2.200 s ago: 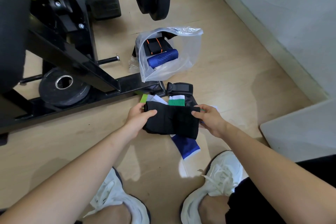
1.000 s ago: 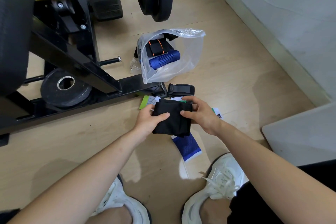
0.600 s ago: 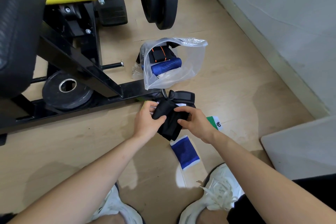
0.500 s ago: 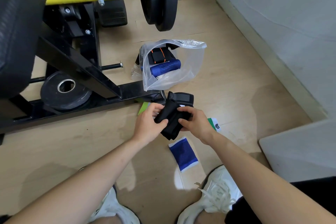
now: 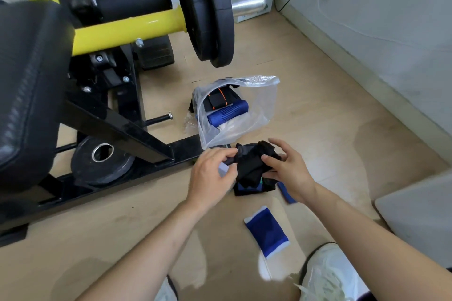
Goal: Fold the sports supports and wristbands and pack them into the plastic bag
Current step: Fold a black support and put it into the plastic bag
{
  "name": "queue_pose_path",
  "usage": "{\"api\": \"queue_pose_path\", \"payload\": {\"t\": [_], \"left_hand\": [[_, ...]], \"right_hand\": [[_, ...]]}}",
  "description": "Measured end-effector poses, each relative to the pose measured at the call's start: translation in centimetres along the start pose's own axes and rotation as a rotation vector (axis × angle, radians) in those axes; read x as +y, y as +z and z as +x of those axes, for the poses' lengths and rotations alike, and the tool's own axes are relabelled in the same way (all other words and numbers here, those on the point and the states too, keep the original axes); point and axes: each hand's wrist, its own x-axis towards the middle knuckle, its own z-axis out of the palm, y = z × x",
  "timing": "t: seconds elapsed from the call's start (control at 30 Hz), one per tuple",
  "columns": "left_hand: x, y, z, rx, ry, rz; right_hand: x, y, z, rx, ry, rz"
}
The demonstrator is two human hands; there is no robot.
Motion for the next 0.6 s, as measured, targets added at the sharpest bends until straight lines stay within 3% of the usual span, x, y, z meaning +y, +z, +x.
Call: {"api": "queue_pose_path", "payload": {"t": [0.07, 0.13, 0.33, 0.53, 0.6], "left_hand": [[0.1, -1.6, 1.4, 0.266, 0.06, 0.083], [0.1, -3.0, 3.0, 0.393, 0.072, 0.171], [-0.9, -5.2, 7.9, 0.092, 0.076, 0.319], [-1.6, -5.6, 11.3, -0.047, 0.114, 0.139], [-1.7, -5.8, 12.3, -0.054, 0.092, 0.076]], "right_hand": [[-1.1, 0.4, 0.8, 0.013, -0.072, 0.036], [-2.2, 1.2, 1.9, 0.013, -0.15, 0.06], [-4.4, 5.4, 6.9, 0.075, -0.286, 0.04], [-4.4, 10.1, 14.4, 0.134, -0.233, -0.125], [-3.7, 10.7, 16.9, 0.152, -0.215, -0.315]]}}
